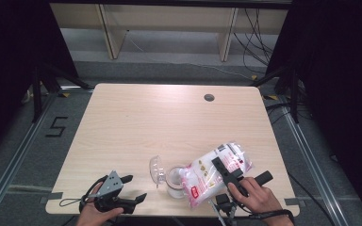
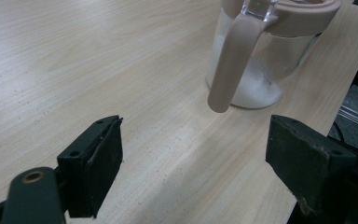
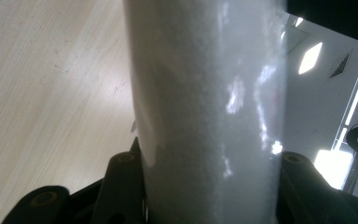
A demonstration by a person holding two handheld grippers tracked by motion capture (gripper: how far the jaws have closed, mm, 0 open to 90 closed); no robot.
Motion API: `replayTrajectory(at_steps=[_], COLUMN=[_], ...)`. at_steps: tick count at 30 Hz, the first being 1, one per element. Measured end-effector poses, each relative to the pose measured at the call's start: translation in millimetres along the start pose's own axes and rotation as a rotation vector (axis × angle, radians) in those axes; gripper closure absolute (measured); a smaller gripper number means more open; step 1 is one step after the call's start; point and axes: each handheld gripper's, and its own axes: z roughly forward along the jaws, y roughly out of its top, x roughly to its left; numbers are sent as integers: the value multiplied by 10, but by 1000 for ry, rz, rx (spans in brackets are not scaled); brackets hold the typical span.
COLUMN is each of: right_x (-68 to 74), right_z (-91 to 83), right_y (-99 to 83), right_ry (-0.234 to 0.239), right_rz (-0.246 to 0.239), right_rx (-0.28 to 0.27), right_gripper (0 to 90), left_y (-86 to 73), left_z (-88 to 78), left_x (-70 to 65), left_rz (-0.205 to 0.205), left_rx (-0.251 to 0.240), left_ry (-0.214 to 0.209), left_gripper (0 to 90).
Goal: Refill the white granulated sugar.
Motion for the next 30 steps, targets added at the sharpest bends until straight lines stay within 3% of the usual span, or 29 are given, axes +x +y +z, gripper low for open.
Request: replayTrajectory(at_steps=[18,27,30], right_x=[6,0,-23], right_z=[9,12,13], right_y=[-10,-9,-4], right_ry=[15,16,11], right_rz=[21,18,-8], right_rx=[17,20,16], right_gripper=[613,613,613], left_y=[-2,-3,-3], left_z=[0,0,0], left_x=[0,1,1], left_rz=[-1,1,1], left_rx=[1,-4,-4], left_ry=[1,2,2], left_gripper=[183,183,183])
